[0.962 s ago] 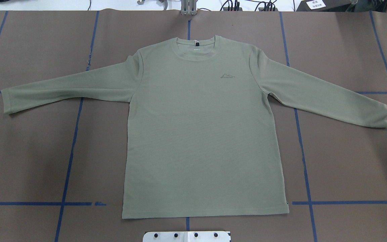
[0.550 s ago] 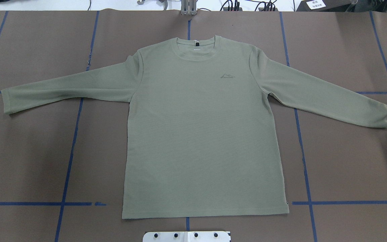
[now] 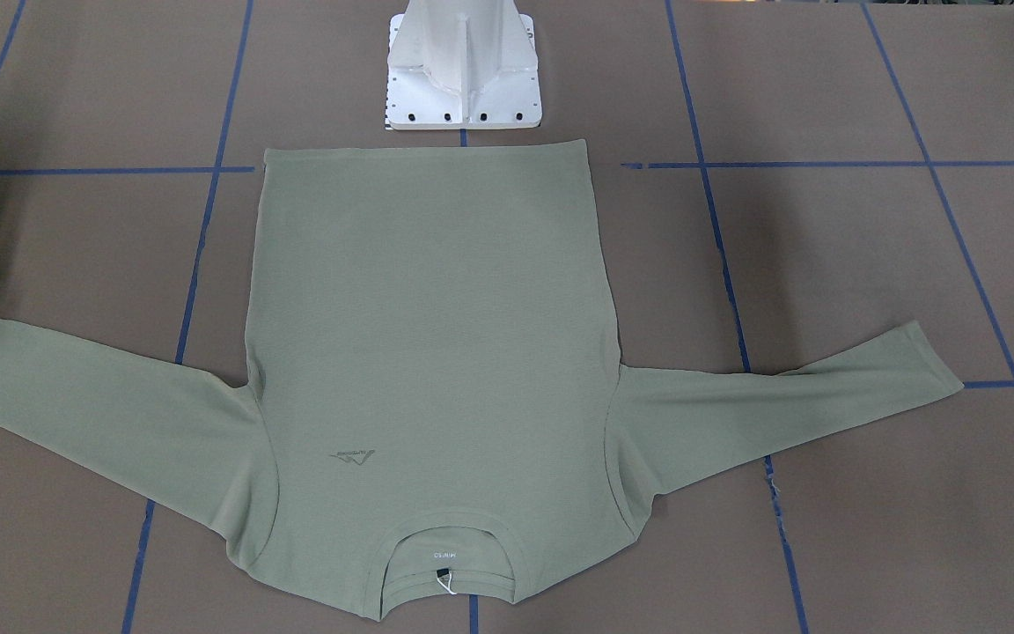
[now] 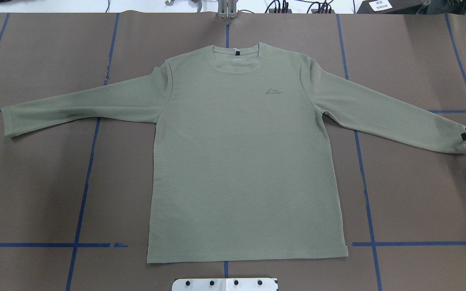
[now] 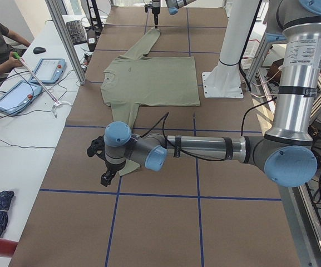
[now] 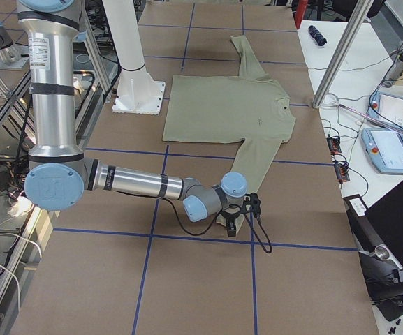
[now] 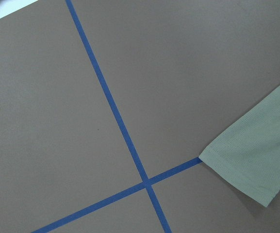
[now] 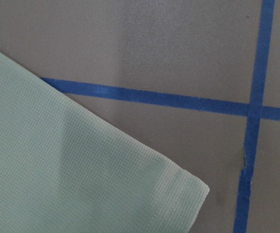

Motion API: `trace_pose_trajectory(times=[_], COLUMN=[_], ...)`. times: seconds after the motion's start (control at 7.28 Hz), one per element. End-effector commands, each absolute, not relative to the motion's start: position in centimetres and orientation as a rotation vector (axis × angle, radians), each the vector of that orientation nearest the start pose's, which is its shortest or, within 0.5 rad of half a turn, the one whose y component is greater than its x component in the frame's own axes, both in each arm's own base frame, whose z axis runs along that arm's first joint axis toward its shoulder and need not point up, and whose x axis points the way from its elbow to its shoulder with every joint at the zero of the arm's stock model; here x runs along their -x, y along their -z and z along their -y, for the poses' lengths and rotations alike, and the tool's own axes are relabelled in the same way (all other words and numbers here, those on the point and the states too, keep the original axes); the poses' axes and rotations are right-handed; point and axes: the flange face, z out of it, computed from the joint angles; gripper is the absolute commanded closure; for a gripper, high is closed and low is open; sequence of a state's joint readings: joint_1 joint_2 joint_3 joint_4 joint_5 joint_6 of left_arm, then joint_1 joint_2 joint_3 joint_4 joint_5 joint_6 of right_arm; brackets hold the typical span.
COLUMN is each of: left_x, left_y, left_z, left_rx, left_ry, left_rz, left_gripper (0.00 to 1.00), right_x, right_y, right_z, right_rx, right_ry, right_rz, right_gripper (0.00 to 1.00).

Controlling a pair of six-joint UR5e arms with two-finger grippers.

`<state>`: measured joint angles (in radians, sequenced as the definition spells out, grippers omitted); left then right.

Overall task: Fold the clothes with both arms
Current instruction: 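Close the right gripper on the sleeve cuff and lift it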

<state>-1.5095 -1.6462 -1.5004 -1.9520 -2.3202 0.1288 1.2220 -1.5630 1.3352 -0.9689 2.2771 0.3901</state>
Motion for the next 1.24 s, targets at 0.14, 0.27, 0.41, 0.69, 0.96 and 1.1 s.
trace_pose_trajectory(times=[0.14, 0.27, 0.41, 0.69, 0.96, 1.1], left_x=[3.18, 3.17, 3.18, 3.17, 3.17, 3.17], left_y=[-61.57, -61.48, -61.56, -61.56, -61.55, -61.39], left_z=[54.68, 54.75, 54.75, 54.81, 54.88, 54.95], left_rx=[-0.393, -0.394, -0.394, -0.392, -0.391, -0.394], left_ry=[-0.324, -0.325, -0.325, -0.322, -0.32, -0.321], left_rz=[-0.732, -0.734, -0.732, -0.732, -0.733, -0.733], left_gripper=[0.0, 0.0, 0.0, 0.0, 0.0, 0.0], right_x=[11.31, 11.34, 11.37, 11.43, 11.43, 11.4], right_y=[-71.96, -71.94, -71.9, -71.78, -71.69, -71.77], right_z=[50.58, 50.57, 50.54, 50.52, 50.55, 50.47], right_rx=[-0.062, -0.06, -0.057, -0.06, -0.064, -0.063], right_ry=[0.089, 0.088, 0.088, 0.1, 0.102, 0.103], right_rz=[0.775, 0.778, 0.783, 0.79, 0.79, 0.789], right_gripper=[0.02, 0.13, 0.31, 0.73, 0.9, 0.9])
